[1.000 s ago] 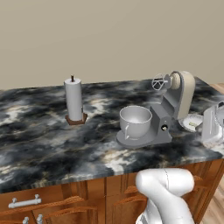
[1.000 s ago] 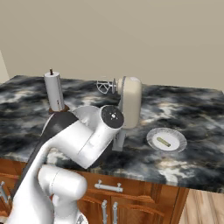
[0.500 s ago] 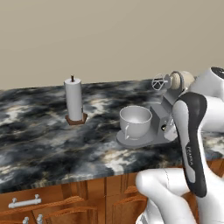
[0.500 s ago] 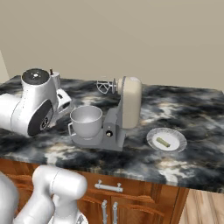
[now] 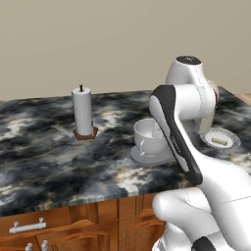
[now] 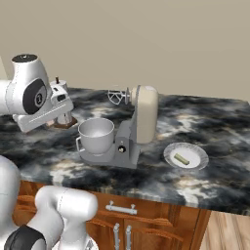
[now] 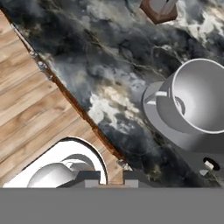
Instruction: Add butter and sugar cubes to the stand mixer bowl and then turn on the stand mixer to begin making frosting.
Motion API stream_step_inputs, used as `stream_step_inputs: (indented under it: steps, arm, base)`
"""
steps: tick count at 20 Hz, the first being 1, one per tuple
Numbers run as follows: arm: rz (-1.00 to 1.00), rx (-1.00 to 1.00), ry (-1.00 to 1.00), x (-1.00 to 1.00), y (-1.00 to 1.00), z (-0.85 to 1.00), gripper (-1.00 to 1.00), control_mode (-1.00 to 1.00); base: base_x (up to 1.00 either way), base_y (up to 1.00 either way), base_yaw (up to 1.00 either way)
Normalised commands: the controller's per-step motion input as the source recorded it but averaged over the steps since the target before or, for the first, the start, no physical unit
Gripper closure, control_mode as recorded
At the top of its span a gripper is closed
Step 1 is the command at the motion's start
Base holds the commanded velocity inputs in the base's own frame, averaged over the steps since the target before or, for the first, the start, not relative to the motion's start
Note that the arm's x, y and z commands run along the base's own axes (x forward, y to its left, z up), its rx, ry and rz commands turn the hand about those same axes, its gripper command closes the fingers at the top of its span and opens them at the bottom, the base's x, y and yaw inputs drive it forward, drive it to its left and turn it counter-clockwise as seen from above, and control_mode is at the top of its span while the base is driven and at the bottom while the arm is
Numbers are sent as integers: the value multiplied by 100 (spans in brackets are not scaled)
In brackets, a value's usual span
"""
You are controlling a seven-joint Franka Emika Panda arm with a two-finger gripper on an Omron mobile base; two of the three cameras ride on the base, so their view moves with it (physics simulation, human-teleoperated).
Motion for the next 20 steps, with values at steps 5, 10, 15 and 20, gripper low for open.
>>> stream_step_inputs:
  steps: [5,10,15,20]
  arm:
    - [-8,-10,15,64,2,-16,100,-100]
    - [-7,-9,14,57,0,-28,100,-100]
    - [-4,-9,12,37,0,-45,100,-100]
    - [-1,-7,5,26,-4,-44,100,-100]
  base:
    - [0,0,0]
    - [0,0,0]
    - [0,0,0]
    - [0,0,0]
